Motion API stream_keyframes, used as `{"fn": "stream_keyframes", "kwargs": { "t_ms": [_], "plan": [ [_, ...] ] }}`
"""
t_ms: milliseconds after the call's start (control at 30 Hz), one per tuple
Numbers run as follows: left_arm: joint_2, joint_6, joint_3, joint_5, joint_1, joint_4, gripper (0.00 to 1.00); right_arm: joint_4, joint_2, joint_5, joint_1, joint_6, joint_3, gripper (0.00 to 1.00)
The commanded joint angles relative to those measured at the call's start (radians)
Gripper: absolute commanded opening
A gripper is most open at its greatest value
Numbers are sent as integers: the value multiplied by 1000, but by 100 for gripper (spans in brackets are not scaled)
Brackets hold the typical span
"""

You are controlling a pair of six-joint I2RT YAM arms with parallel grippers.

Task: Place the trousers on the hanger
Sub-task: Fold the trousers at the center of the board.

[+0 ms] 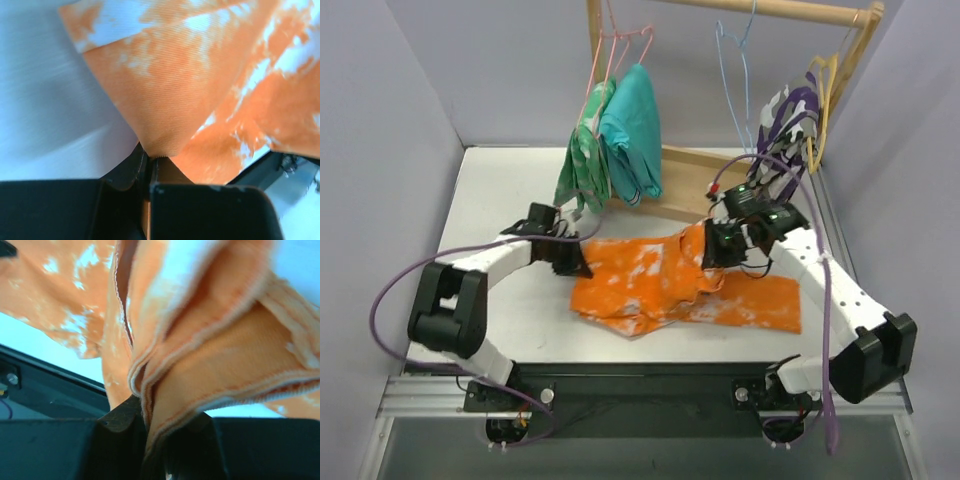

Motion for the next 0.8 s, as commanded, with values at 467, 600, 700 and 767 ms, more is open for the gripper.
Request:
{"fn": "stream_keyframes", "kwargs": {
  "t_ms": [467,600,700,767],
  "plan": [
    [-206,172,181,-211,295,-497,88,-4,105,-155,245,154,468,0],
    [-188,189,199,-210,353,-503,88,-56,45,-253,182,143,520,0],
    [-172,196,206,-200,364,-503,88,-84,3,-338,87,133,513,0],
    [-164,189,196,-167,362,-474,88,-119,-23,-343,52,99,476,0]
  ]
}}
